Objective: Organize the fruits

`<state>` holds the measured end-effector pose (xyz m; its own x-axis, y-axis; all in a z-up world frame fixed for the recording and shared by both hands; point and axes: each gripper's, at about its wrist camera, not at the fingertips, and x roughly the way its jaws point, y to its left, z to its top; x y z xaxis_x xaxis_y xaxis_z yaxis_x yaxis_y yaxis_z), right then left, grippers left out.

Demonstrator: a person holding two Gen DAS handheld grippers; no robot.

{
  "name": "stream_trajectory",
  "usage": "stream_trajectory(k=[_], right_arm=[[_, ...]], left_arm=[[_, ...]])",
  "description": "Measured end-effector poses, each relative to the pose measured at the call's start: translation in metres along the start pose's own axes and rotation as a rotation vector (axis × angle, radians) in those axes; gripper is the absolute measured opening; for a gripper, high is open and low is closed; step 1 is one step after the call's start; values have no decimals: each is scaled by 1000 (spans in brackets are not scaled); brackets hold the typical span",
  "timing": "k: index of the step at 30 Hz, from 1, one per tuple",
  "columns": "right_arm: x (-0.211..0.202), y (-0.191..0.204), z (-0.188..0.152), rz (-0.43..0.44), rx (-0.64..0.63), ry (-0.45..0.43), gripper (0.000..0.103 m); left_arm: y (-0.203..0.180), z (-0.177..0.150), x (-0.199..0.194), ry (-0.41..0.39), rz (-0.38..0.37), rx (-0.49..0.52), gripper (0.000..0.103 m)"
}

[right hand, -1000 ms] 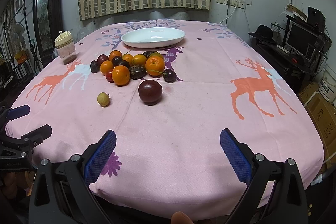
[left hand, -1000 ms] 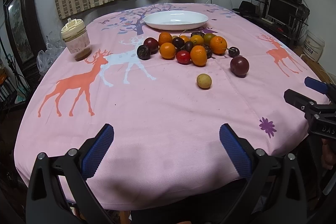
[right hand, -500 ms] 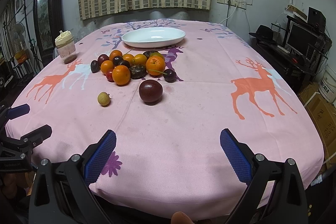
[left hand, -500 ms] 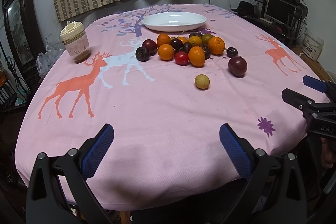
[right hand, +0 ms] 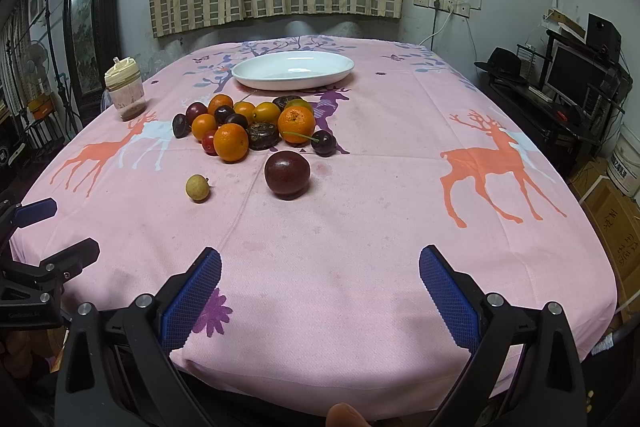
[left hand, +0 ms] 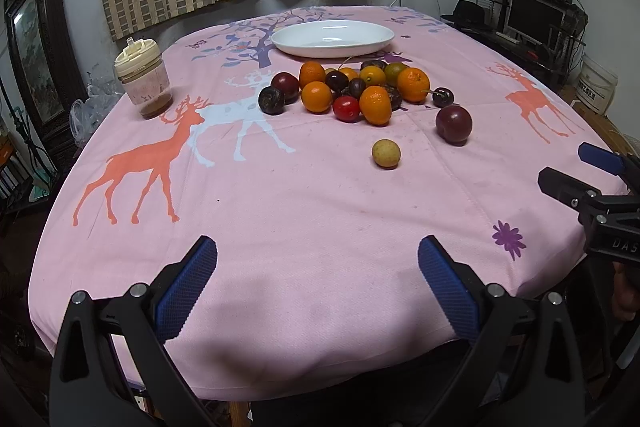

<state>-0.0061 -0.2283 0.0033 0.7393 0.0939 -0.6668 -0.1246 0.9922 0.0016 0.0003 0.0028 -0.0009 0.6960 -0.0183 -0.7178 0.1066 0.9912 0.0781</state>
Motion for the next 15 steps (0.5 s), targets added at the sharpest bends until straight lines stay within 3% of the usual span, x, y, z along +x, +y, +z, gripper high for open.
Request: stream_trajectory(k=[15], right_arm=[[4,2,-2,-5,4,13,99]], left_arm=[[2,-3,7,16,-2,-7,99]])
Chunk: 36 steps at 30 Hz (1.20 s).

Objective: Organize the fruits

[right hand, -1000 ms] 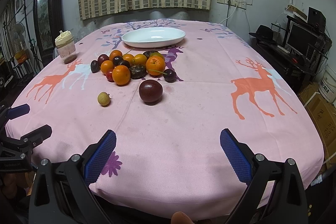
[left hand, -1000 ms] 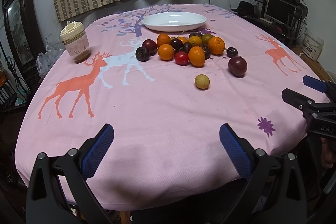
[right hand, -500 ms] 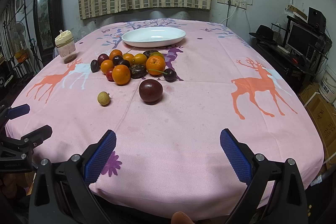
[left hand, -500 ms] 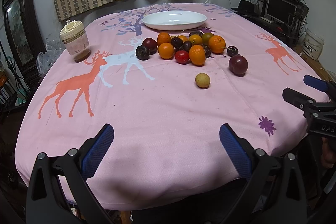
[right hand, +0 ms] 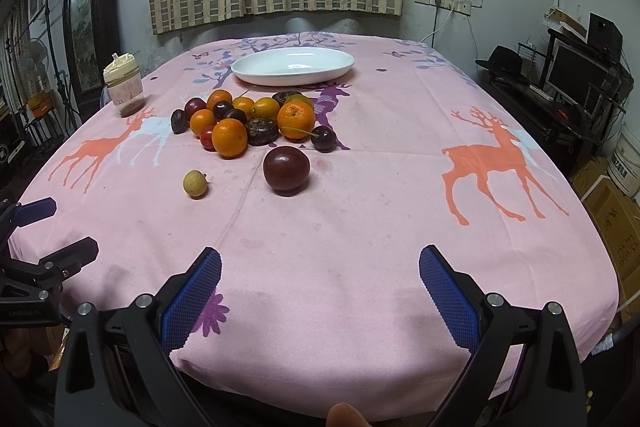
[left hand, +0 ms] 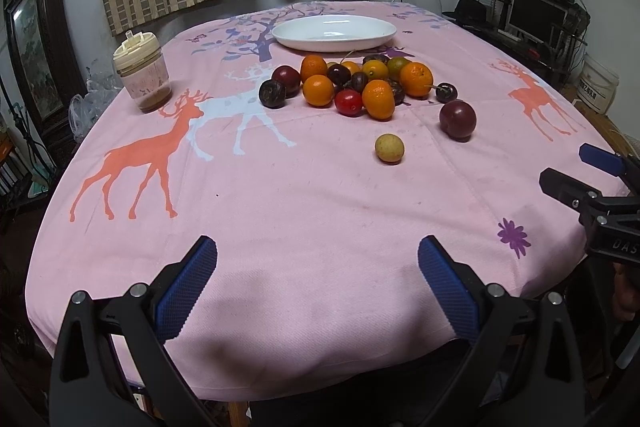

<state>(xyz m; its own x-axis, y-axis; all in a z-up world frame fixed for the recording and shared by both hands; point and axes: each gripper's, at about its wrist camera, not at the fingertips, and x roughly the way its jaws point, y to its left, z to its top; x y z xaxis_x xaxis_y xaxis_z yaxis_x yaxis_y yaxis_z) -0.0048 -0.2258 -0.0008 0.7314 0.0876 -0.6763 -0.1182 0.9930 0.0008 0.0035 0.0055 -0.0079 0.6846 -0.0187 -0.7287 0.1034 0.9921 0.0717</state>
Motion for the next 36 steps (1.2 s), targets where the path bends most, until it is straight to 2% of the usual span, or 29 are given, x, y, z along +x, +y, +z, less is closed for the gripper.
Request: stream_trajectory(k=[21,28,30,32,34,36], right_arm=[[5,-1,0,16,-4,8,99],[22,7,11,65,-10,4,99],[33,15,18,83,-36,17,90],[50,22,29,115,-62,46,72],[63,21,39,129,-53,71,65],[75,17,48,121,-54,93,65]], left_arm=[[0,-1,3,-2,-6,1,99],[15,-3,-1,-78,-21,-10,99],[23,-4,0,-83,-34,-21,99],[30,-1,4,-80,-48,-30,99],[36,4,7,-77,-67,-34,99],[38,11,10,-70,-94,-24,99]])
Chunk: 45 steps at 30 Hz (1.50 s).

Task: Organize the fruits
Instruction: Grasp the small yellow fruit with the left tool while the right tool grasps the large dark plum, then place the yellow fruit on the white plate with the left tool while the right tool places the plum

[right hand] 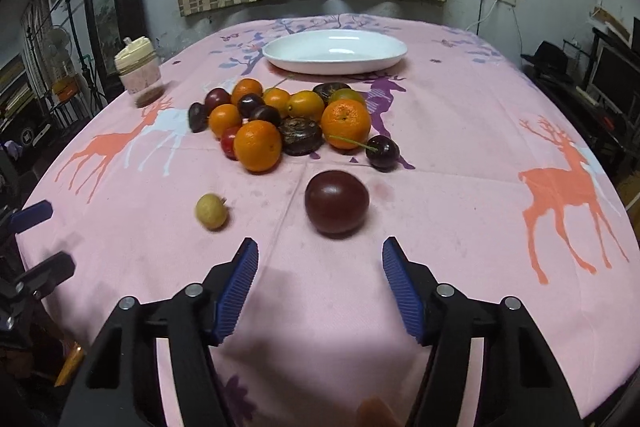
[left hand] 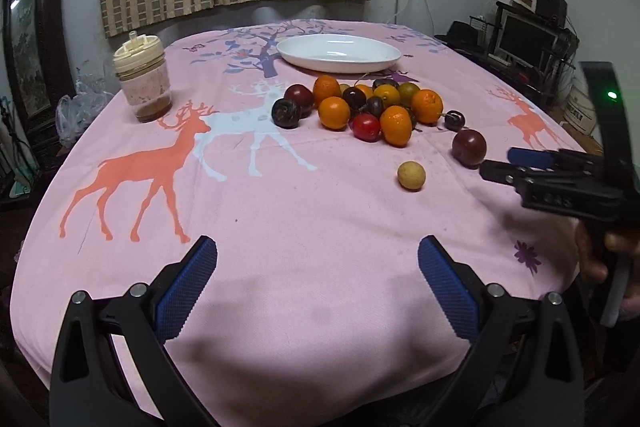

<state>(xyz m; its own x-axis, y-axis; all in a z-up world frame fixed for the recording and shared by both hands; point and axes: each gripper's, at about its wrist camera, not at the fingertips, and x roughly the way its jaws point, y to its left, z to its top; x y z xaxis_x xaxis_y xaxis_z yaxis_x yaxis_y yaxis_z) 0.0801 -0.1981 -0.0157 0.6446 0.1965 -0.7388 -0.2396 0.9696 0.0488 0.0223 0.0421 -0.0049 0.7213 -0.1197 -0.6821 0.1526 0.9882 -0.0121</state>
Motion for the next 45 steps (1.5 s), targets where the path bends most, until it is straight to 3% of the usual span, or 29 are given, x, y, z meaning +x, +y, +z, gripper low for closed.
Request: stream_trajectory(k=[3,9,11,12,14,20,24,29,30,31,33,37,40,45], right_arm=[[14,-3,11,-28,-28,30,65],[39,-1,19,10,-71,97,65],[43,0,20,38,-83,104,44],[42,-1,21,37,-83,96,41],[40,-7,20,67,-63,91,40],[38,-29,18,132,40,59,40],[40,-32,18,181,62,56,40],[37,-28,18,194,33,41,40],[36,-28,18,195,32,39,40],[36,-28,18,195,32,38,40],[37,-28,18,195,30,46,40],[38,-28,28,215,9,49,40],[35,-35,58,228,18,-6,40],[64,-52,137,176,68,-111,40]], left_arm=[[-1,12,4,-8,-49,12,99],[-22,39,36,28,-151,69,99],[-31,44,46,43,-158,99,96],[-37,47,52,53,-170,116,95],[-46,51,62,74,-194,139,79],[-69,54,100,168,-212,186,60],[-71,55,117,234,-202,179,53],[-71,58,121,236,-174,172,49],[-73,58,121,232,-164,181,47],[-73,59,121,232,-156,191,37],[-73,60,119,235,-170,202,26],[-68,62,113,253,-219,216,26],[-57,88,104,192,-237,227,26],[-28,175,116,54,-234,162,26]])
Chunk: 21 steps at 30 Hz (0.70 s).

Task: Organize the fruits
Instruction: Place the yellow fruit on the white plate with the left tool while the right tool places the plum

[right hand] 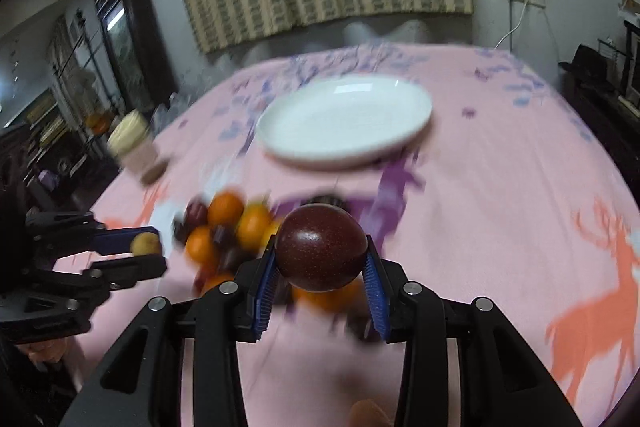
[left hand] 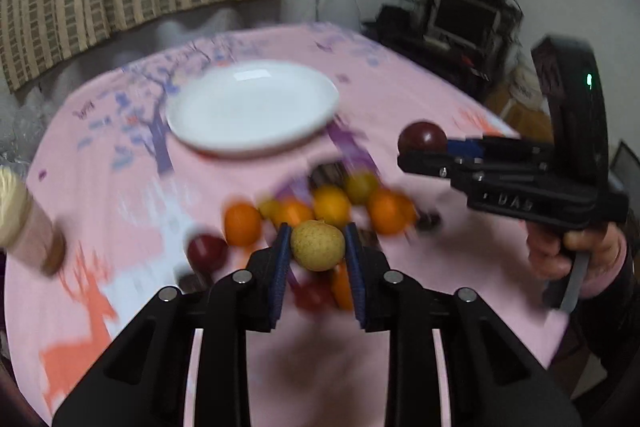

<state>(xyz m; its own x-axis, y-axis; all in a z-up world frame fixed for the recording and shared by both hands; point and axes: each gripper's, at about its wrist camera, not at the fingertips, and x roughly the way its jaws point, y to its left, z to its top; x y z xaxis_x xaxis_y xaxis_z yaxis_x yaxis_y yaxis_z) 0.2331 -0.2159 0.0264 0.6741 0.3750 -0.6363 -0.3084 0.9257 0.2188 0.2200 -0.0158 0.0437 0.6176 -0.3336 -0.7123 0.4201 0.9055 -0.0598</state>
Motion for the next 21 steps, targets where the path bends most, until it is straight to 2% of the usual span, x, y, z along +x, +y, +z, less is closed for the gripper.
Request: stream_trajectory(k=[4,8,12,17,18,19,20,21], right_arm=[[57,-13,49,-8,10,52,40],[113,-22,76,-69,-22,110,40],[153,-31,88,-49,20,187,40],[161,-27,86,-40,6,214,42],[157,-27,85,-27,9,207,44],[152,-26,84,-21,10,196,50],[142,-24,83,-24,6,180,51],[134,-23,82,-24,2,166,51]], left_arm=[[40,64,49,22,-4,-74,26],[68,100,107,74,41,-105,26],[88,110,157,166,59,-143,26],[96,110,177,206,78,-159,29],[97,108,175,210,92,-171,35],[99,107,171,207,113,-185,58],[99,105,164,191,135,-197,77],[99,101,148,145,157,-211,80]])
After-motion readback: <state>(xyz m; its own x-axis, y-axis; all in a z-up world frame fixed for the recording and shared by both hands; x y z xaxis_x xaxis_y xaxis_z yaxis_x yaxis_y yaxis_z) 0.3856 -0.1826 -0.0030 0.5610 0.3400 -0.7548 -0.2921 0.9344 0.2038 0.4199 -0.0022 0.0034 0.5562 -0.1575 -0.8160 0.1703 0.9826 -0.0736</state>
